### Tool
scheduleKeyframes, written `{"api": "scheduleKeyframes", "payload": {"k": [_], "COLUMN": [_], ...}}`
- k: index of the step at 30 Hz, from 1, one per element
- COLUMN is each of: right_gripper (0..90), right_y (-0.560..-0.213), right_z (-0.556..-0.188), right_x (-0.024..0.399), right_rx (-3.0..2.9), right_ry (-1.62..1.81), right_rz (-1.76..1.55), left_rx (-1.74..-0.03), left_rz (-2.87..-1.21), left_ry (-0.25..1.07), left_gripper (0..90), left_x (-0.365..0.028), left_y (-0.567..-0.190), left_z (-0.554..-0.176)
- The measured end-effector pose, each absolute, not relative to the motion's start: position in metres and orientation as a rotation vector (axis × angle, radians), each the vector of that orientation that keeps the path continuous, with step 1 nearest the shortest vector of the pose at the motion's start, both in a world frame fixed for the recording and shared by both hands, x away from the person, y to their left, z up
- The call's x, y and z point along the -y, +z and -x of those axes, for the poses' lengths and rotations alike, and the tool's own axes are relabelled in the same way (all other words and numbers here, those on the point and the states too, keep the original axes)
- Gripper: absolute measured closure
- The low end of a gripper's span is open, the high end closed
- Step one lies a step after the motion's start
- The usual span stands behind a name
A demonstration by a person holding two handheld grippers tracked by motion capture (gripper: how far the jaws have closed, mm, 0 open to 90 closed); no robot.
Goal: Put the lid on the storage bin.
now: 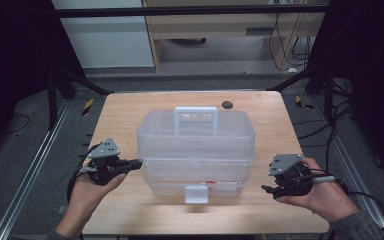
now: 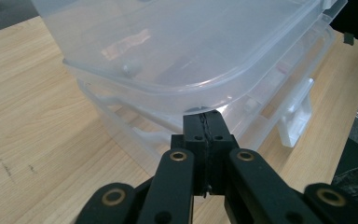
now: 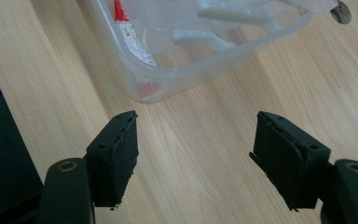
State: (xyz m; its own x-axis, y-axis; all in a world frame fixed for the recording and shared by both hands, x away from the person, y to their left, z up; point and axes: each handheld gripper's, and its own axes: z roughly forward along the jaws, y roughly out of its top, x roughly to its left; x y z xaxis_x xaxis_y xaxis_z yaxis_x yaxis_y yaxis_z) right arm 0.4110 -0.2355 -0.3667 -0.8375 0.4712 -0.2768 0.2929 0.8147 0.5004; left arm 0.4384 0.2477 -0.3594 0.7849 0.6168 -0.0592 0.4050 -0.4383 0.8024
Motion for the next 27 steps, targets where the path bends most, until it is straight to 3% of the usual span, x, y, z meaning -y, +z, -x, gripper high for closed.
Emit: {"api": "scheduleKeyframes", "payload": {"k": [27], "right_gripper": [28.8], "right_y": [-0.382], "right_z": [-0.413], "right_x": [0.242], "right_rx": [-2.613], "right_ry": [0.614], "right_rz": [-0.632], "left_rx": [-0.777], "left_rz": [-2.116], "left_ry": [0.275], "left_gripper": [89.8], "left_x": [-0.250], "left_y": [-0.383], "left_z": [-0.437]}}
